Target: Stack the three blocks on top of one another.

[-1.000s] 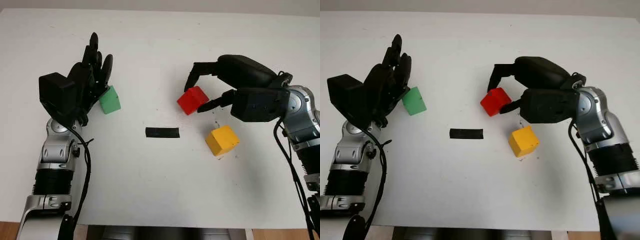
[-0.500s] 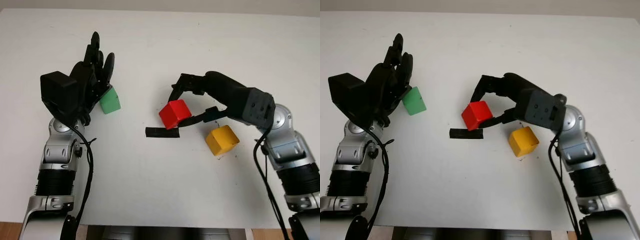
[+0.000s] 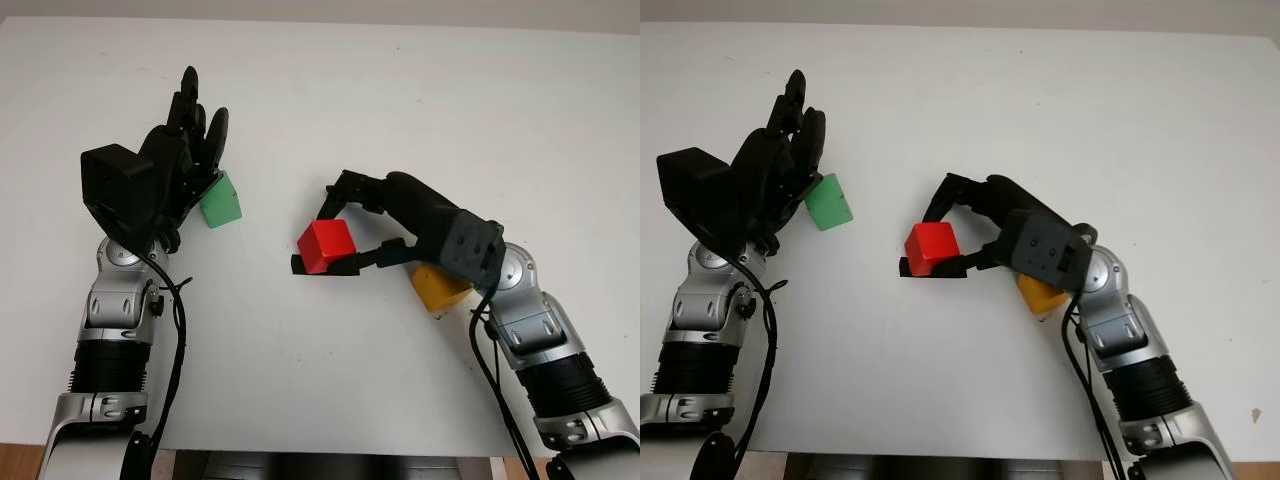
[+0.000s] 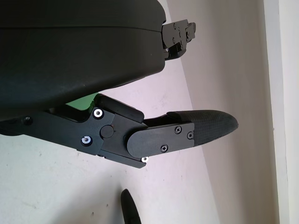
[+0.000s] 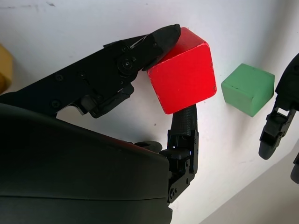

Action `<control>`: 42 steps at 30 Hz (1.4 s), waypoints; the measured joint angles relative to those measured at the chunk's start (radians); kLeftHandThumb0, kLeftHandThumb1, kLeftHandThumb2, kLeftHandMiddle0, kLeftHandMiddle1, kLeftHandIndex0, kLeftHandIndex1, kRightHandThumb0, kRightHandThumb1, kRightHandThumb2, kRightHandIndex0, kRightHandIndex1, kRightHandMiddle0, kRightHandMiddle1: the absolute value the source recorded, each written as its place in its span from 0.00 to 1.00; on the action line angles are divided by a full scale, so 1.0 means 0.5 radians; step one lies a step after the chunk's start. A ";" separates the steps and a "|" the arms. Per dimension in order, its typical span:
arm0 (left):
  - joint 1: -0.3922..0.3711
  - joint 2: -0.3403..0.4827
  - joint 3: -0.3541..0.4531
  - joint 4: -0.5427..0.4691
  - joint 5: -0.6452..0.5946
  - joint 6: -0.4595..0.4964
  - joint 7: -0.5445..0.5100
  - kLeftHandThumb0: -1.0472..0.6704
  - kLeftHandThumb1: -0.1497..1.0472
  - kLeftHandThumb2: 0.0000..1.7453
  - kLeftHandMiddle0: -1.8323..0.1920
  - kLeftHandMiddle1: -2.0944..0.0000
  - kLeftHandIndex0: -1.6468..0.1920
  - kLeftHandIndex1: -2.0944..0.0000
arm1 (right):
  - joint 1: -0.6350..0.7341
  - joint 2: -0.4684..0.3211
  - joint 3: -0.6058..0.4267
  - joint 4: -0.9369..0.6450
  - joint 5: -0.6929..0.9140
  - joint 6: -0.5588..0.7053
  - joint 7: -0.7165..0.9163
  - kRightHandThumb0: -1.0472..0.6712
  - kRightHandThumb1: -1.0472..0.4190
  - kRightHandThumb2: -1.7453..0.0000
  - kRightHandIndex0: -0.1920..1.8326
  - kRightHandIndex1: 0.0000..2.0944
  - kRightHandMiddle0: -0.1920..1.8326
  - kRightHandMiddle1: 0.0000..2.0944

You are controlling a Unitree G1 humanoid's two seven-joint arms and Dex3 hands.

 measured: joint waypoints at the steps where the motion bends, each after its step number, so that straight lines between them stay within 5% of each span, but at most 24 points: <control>1: 0.001 0.000 0.000 -0.006 0.000 0.000 0.000 0.16 1.00 0.34 1.00 0.98 1.00 0.98 | -0.005 0.004 0.004 0.003 -0.014 0.000 -0.009 0.35 0.09 0.97 0.27 0.01 0.29 0.78; 11: 0.019 -0.001 0.000 -0.023 0.001 0.012 0.012 0.16 1.00 0.34 0.99 0.98 0.99 0.98 | -0.029 0.014 0.041 0.026 -0.108 -0.003 -0.044 0.34 0.10 0.97 0.27 0.01 0.27 0.78; 15: 0.019 -0.002 0.000 -0.025 0.002 0.012 0.023 0.16 1.00 0.33 1.00 0.98 0.99 0.98 | -0.029 0.011 0.046 0.005 -0.126 0.033 -0.026 0.28 0.11 0.97 0.23 0.00 0.14 0.64; 28: 0.022 -0.002 0.000 -0.049 0.000 0.019 0.013 0.17 1.00 0.34 1.00 0.98 1.00 0.98 | 0.041 -0.069 0.042 -0.345 -0.142 0.101 0.126 0.20 0.10 0.97 0.10 0.00 0.05 0.34; 33: 0.022 -0.003 0.000 -0.049 -0.003 0.020 0.010 0.16 1.00 0.33 1.00 0.98 1.00 0.99 | 0.055 -0.123 0.002 -0.512 -0.124 0.179 0.198 0.19 0.09 0.97 0.07 0.02 0.09 0.16; 42: 0.022 0.004 0.001 -0.048 -0.002 0.025 -0.011 0.17 1.00 0.35 1.00 1.00 1.00 1.00 | 0.023 -0.397 -0.327 -0.743 -0.038 0.335 0.306 0.21 0.11 0.97 0.09 0.03 0.17 0.13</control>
